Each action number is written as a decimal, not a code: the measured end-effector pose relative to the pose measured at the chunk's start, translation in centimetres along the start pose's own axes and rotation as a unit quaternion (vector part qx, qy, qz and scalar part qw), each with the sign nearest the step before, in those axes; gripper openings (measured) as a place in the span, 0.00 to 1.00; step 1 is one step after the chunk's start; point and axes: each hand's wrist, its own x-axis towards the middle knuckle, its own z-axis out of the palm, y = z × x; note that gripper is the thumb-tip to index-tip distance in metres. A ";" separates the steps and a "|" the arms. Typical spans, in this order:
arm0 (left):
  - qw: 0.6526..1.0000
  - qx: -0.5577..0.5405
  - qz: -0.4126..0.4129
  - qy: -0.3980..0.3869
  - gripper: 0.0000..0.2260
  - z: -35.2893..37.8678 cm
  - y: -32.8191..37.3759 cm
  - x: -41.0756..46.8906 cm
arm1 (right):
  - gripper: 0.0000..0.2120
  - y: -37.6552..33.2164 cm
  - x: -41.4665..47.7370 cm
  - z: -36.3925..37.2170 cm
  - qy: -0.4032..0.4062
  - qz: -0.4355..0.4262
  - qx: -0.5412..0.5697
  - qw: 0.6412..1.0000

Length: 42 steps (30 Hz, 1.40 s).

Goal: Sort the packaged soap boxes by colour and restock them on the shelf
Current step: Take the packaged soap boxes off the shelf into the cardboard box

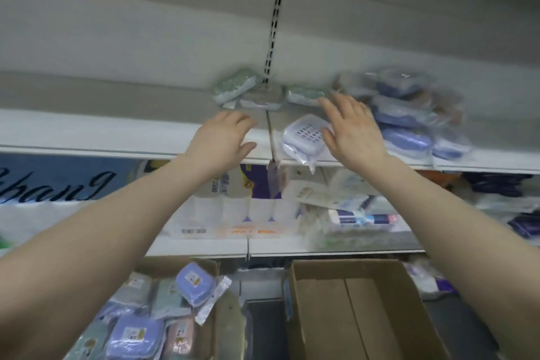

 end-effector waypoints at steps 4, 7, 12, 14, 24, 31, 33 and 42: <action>0.998 -0.028 0.025 -0.055 0.31 2.9 5.8 6.1 | 0.30 5.6 0.7 2.4 -0.057 0.079 0.029 0.995; 0.987 -0.017 0.008 -0.157 0.42 4.9 8.9 9.1 | 0.36 8.6 1.6 4.5 -0.133 0.114 0.032 0.984; 0.976 0.029 -0.012 -0.215 0.51 5.7 7.7 11.0 | 0.39 9.8 3.9 7.0 -0.240 0.074 0.053 0.967; 0.978 0.037 -0.007 -0.207 0.48 5.4 6.6 11.1 | 0.40 9.5 4.8 7.9 -0.261 0.056 0.035 0.963; 0.920 -0.261 -0.289 0.041 0.29 3.3 1.0 8.0 | 0.28 6.3 7.5 7.6 -0.245 0.046 0.026 0.968; 0.873 -0.208 -0.436 0.069 0.30 2.3 -3.2 5.0 | 0.44 2.9 8.3 7.8 -0.276 0.020 0.162 0.947; 0.907 -0.118 -0.398 0.072 0.31 2.5 -3.4 4.6 | 0.46 3.0 7.8 8.0 -0.308 0.019 0.154 0.939; 0.968 0.025 -0.231 -0.092 0.41 3.3 -2.2 3.5 | 0.39 2.5 5.8 7.5 -0.264 0.049 0.131 0.954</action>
